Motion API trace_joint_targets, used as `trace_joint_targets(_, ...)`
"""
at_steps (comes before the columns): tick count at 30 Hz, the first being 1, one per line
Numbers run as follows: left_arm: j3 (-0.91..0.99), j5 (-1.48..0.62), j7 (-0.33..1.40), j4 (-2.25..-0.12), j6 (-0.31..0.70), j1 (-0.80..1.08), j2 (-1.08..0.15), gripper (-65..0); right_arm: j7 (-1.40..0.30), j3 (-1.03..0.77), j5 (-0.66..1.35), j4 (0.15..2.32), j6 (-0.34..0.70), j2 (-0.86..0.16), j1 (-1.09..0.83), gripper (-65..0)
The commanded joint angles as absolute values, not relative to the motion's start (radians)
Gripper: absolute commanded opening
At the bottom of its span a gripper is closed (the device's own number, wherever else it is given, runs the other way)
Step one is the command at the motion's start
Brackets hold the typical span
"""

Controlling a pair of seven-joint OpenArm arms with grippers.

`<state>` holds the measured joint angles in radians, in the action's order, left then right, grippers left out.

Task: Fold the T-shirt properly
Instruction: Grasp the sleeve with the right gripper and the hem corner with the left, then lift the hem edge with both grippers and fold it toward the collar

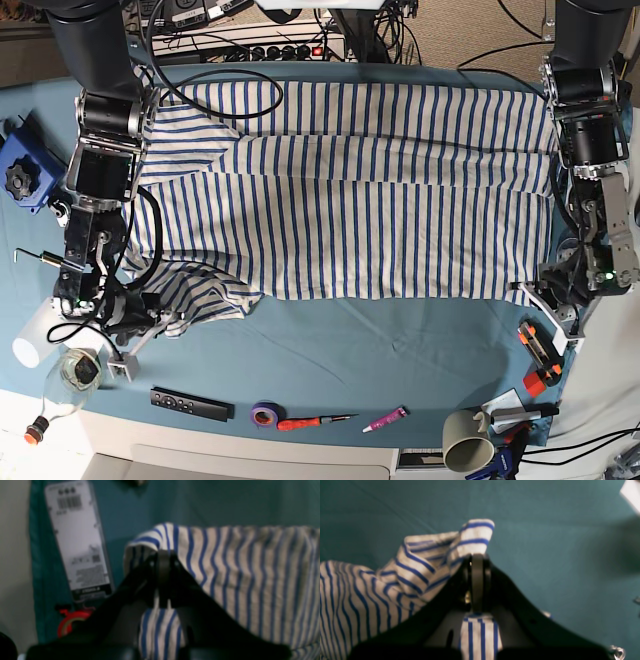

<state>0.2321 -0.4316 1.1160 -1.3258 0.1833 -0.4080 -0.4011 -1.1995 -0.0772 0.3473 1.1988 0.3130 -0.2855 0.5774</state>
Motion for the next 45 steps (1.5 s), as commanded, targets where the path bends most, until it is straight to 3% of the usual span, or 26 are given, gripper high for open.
trace_joint_targets(1, 0.245, -0.436, 1.122, -1.351, 0.184, -0.435, -0.416, -65.0, -1.207, -0.081, 0.358, 1.234, 0.316, -0.300, 0.610, -65.0)
trace_joint_targets(16, 0.347, -0.603, 1.288, -1.389, 0.291, -0.385, -0.451, -65.0, -1.328, -0.098, 0.358, 1.333, 0.314, -0.312, 0.527, -65.0)
trace_joint_targets(29, 0.348, -0.712, 1.293, -1.541, 0.342, -0.241, -0.549, -65.0, -1.311, -0.390, 0.530, 1.509, 0.353, -0.314, 0.283, -65.0)
trace_joint_targets(45, 0.483, -0.714, 1.282, -1.758, 0.342, 0.015, -0.548, -65.0, -1.295, -0.528, 0.561, 1.664, 0.370, -0.366, 0.060, -65.0)
